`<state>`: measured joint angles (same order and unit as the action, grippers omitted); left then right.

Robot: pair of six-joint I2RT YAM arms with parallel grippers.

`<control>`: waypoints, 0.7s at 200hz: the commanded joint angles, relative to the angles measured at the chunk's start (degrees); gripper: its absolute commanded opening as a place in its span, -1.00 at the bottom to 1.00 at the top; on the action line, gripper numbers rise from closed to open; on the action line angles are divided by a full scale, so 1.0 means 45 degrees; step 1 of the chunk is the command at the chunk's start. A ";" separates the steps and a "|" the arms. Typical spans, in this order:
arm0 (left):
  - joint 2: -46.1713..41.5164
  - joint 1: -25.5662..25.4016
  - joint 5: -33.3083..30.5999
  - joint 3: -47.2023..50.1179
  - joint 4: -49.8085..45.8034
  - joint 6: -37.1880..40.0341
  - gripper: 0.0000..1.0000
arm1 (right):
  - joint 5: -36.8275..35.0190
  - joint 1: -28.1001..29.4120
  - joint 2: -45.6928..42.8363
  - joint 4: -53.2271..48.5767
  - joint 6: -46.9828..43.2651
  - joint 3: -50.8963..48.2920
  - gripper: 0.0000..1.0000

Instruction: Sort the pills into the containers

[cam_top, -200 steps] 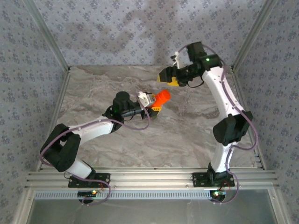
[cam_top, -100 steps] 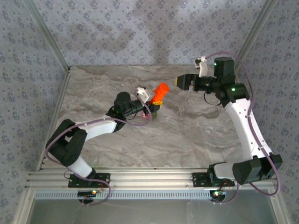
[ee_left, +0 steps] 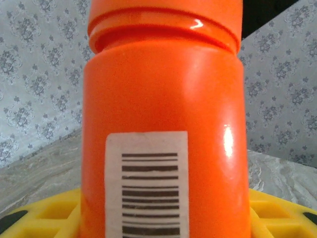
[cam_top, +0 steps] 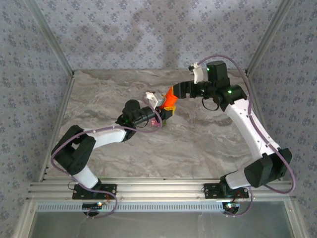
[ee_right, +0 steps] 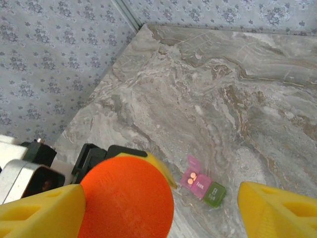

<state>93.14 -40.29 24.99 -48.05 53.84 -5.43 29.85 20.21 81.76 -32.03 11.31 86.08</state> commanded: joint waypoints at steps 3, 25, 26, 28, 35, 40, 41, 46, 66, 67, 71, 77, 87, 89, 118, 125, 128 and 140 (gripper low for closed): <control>-0.0014 -0.0110 -0.0056 -0.0365 0.0847 -0.0205 -1.00 | -0.0208 0.0167 0.0279 0.0191 -0.0199 0.0701 0.62; -0.0039 -0.0110 -0.0085 -0.0294 0.0847 -0.0202 -1.00 | -0.0004 0.0197 0.0396 0.0201 -0.0133 0.0807 0.60; -0.0047 -0.0119 -0.0085 -0.0286 0.0847 -0.0210 -1.00 | -0.0008 0.0207 0.0401 0.0203 -0.0132 0.0809 0.60; -0.0052 -0.0121 -0.0071 -0.0271 0.0862 -0.0192 -1.00 | 0.0019 0.0214 0.0400 0.0209 -0.0131 0.0811 0.60; -0.0058 -0.0109 -0.0075 -0.0253 0.0846 -0.0180 -1.00 | 0.0100 0.0229 0.0424 0.0195 -0.0131 0.0811 0.60; -0.0087 -0.0118 -0.0090 -0.0246 0.0841 -0.0181 -1.00 | 0.0155 0.0248 0.0415 0.0156 -0.0141 0.0812 0.61; -0.0080 -0.0113 -0.0088 -0.0243 0.0844 -0.0190 -1.00 | 0.0160 0.0252 0.0421 0.0141 -0.0136 0.0812 0.61; -0.0088 -0.0110 -0.0085 -0.0240 0.0846 -0.0162 -1.00 | 0.0202 0.0281 0.0423 0.0120 -0.0196 0.0812 0.62; -0.0084 -0.0109 -0.0056 -0.0289 0.0806 -0.0129 -1.00 | 0.0175 0.0344 0.0386 -0.0043 -0.0259 0.0775 0.63; -0.0088 -0.0118 -0.0051 -0.0294 0.0807 -0.0125 -1.00 | 0.0179 0.0358 0.0387 -0.0047 -0.0263 0.0774 0.63; -0.0082 -0.0109 -0.0050 -0.0283 0.0798 -0.0126 -1.00 | 0.0184 0.0357 0.0354 -0.0067 -0.0267 0.0756 0.63; -0.0078 -0.0126 -0.0046 -0.0295 0.0779 -0.0108 -1.00 | 0.0194 0.0374 0.0315 -0.0069 -0.0267 0.0719 0.62; -0.0090 -0.0112 -0.0027 -0.0307 0.0718 -0.0089 -1.00 | 0.0222 0.0379 0.0225 -0.0071 -0.0231 0.0644 0.61; -0.0078 -0.0109 -0.0027 -0.0300 0.0712 -0.0089 -1.00 | 0.0208 0.0379 0.0205 -0.0055 -0.0229 0.0638 0.61; -0.0073 -0.0121 -0.0026 -0.0318 0.0699 -0.0063 -1.00 | 0.0289 0.0377 -0.0145 0.0167 0.0003 0.0442 0.62; -0.0082 -0.0121 -0.0023 -0.0305 0.0691 -0.0061 -1.00 | 0.0334 0.0377 -0.0202 0.0184 0.0021 0.0441 0.62; -0.0087 -0.0120 -0.0009 -0.0311 0.0691 -0.0050 -1.00 | 0.0349 0.0373 -0.0219 0.0167 0.0025 0.0441 0.62; -0.0093 -0.0118 -0.0007 -0.0304 0.0672 -0.0037 -1.00 | 0.0412 0.0373 -0.0258 0.0042 0.0025 0.0479 0.62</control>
<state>93.19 -40.29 24.75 -48.05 54.06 -5.65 30.00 21.69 82.76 -31.70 11.14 87.79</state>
